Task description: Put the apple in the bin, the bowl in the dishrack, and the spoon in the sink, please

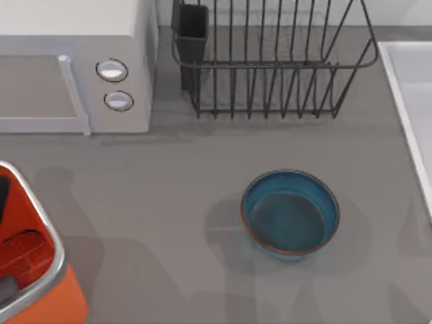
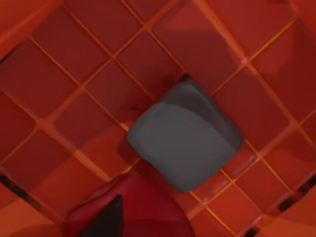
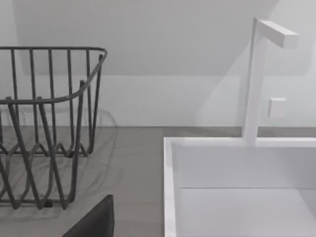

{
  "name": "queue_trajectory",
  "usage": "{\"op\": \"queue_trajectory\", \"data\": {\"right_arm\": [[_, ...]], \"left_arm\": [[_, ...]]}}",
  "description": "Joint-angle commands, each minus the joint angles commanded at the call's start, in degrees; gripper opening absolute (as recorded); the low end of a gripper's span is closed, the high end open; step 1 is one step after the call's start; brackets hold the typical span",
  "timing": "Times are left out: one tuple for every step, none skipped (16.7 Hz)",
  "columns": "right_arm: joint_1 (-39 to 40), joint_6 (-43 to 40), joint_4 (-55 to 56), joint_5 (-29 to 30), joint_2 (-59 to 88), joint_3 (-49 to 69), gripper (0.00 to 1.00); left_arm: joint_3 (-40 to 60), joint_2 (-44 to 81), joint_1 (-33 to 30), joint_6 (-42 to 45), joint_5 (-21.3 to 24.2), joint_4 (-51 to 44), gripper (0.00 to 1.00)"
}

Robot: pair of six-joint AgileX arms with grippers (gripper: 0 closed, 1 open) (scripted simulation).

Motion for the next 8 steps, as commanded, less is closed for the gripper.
{"op": "queue_trajectory", "data": {"right_arm": [[0.0,0.0,0.0,0.0,0.0,0.0,1.00],[0.0,0.0,0.0,0.0,0.0,0.0,1.00],[0.0,0.0,0.0,0.0,0.0,0.0,1.00],[0.0,0.0,0.0,0.0,0.0,0.0,1.00],[0.0,0.0,0.0,0.0,0.0,0.0,1.00],[0.0,0.0,0.0,0.0,0.0,0.0,1.00],[0.0,0.0,0.0,0.0,0.0,0.0,1.00],[0.0,0.0,0.0,0.0,0.0,0.0,1.00]], "left_arm": [[-1.2,-2.0,0.1,2.2,0.2,1.8,1.00],[-2.6,-4.3,0.2,4.9,0.4,3.9,1.00],[-4.3,-7.0,0.4,8.3,0.6,6.3,1.00],[-6.3,-9.9,0.6,12.3,0.8,9.0,1.00],[-8.4,-13.0,0.9,17.0,1.0,11.8,1.00],[-10.8,-16.4,1.1,22.2,1.2,14.7,1.00],[-13.3,-19.9,1.4,27.9,1.4,17.8,1.00],[-16.0,-23.6,1.6,34.0,1.6,21.1,1.00]]}}
